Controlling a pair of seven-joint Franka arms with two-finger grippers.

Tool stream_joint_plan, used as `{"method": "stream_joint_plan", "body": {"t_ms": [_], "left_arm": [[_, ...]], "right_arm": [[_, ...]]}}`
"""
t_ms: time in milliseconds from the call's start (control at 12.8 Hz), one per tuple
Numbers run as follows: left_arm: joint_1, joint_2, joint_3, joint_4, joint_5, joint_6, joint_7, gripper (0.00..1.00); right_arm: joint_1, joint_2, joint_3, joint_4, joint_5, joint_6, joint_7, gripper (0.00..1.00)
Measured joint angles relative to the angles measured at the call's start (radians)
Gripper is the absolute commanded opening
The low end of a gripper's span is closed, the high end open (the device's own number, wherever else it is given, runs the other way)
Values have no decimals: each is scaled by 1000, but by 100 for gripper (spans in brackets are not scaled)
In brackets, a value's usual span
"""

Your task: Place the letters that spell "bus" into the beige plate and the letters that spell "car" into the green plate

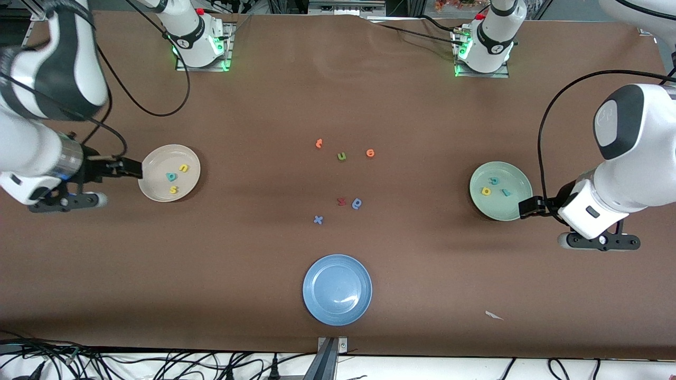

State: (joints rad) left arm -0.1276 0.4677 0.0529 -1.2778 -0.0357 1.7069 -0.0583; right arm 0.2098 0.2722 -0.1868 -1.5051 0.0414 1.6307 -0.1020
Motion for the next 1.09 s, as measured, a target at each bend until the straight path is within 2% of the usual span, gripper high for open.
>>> {"method": "stream_joint_plan", "body": {"t_ms": [312,468,702,1092], "left_arm": [[0,0,0,0,0,0,0,100],[0,0,0,0,0,0,0,100],[0,0,0,0,0,0,0,100],[0,0,0,0,0,0,0,100]], "right_arm": [[-135,-92,146,16,-11,-69,14,100],[-177,-153,188,16,-12,-120,19,100],[-188,-209,197,-1,-12,-161,24,100],[-193,-202,197,-17,-13,-160,24,100]]}}
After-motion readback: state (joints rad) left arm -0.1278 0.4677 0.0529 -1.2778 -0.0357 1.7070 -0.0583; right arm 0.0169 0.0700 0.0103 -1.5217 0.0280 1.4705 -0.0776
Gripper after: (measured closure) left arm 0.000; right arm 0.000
